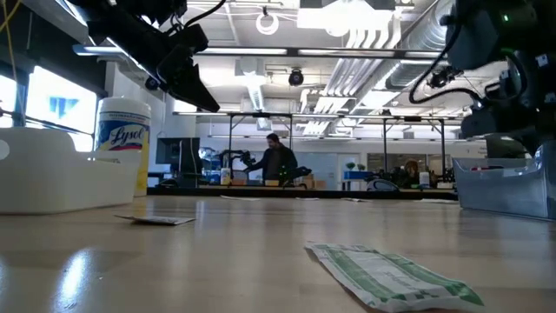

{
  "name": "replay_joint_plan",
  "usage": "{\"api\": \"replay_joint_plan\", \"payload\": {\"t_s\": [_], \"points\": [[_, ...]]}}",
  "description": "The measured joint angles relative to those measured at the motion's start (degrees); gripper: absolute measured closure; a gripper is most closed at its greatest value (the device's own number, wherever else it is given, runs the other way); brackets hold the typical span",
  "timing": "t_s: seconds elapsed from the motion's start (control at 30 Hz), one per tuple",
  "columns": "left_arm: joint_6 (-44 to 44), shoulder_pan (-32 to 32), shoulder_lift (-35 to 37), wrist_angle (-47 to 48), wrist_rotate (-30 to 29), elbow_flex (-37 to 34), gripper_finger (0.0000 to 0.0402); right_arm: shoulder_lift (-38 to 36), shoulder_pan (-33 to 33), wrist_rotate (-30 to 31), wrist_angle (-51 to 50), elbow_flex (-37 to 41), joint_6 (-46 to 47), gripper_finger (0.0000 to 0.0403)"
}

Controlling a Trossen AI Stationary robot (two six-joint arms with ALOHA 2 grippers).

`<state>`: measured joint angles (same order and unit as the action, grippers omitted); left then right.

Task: Pick & Place First Aid Supplies
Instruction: Put the blue alcohol pad into the black bin

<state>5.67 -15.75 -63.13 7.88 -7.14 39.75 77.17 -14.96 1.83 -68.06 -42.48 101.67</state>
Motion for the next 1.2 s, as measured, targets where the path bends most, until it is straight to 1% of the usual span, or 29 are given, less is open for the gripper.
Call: {"api": "replay_joint_plan", "payload": {"t_s": [0.1, 0.17, 0.23, 0.27, 0.33, 0.43, 0.6, 0.7, 0.77, 0.87, 0.97, 1.07, 1.13, 1.2], "points": [[0.0, 0.0, 0.0, 0.0, 0.0, 0.0, 0.0284, 0.0, 0.0, 2.9, -4.8, -5.2, -1.6, 0.0311], [0.1, 0.0, 0.0, 0.1, 0.0, 0.0, 0.0284, -0.1, 0.0, 7.0, -6.3, -9.3, -3.6, 0.0315], [0.4, 0.0, 0.7, 0.1, 0.6, 0.0, 0.0284, 0.0, -0.3, 12.9, -4.8, -12.9, -7.5, 0.0319], [0.5, 0.0, 1.2, 0.0, 1.5, 0.0, 0.0284, 0.2, -0.5, 15.7, -2.7, -14.3, -10.1, 0.0321], [0.5, 0.0, 2.4, -0.4, 4.6, 0.0, 0.0284, 1.0, -1.2, 21.1, 4.6, -16.2, -17.7, 0.0324], [0.5, 0.0, 4.5, -0.6, 8.5, -0.5, 0.0284, 3.7, -2.0, 24.4, 20.2, -17.1, -32.6, 0.0324], [0.3, 0.0, 8.8, -0.1, 9.5, -2.9, 0.0284, 11.0, -2.8, 23.4, 48.7, -16.7, -59.0, 0.0322], [0.1, 0.0, 11.8, 0.0, 9.4, -3.9, 0.0284, 16.7, -2.4, 20.6, 62.2, -16.7, -69.5, 0.0322], [-0.3, 0.0, 13.6, 1.0, 9.4, -4.3, 0.0284, 20.9, -1.6, 18.2, 68.8, -17.2, -74.8, 0.0320], [-0.8, 0.0, 15.4, 3.0, 9.8, -4.3, 0.0284, 27.7, -0.4, 15.3, 74.5, -19.1, -80.2, 0.0313], [-1.6, 0.0, 16.0, 4.3, 9.8, -4.3, 0.0284, 34.2, 0.7, 13.6, 77.7, -23.3, -83.5, 0.0301], [-1.6, 0.0, 16.0, 4.9, 9.8, -4.3, 0.0284, 40.4, 0.9, 11.4, 78.6, -29.0, -86.5, 0.0289], [-1.6, 0.0, 16.0, 5.0, 9.7, -4.3, 0.0284, 44.2, 0.9, 8.6, 78.3, -32.8, -89.7, 0.0282], [-1.6, 0.0, 16.0, 5.0, 9.7, -4.3, 0.0284, 47.5, 0.8, 5.8, 78.2, -36.2, -90.8, 0.0279]]}}
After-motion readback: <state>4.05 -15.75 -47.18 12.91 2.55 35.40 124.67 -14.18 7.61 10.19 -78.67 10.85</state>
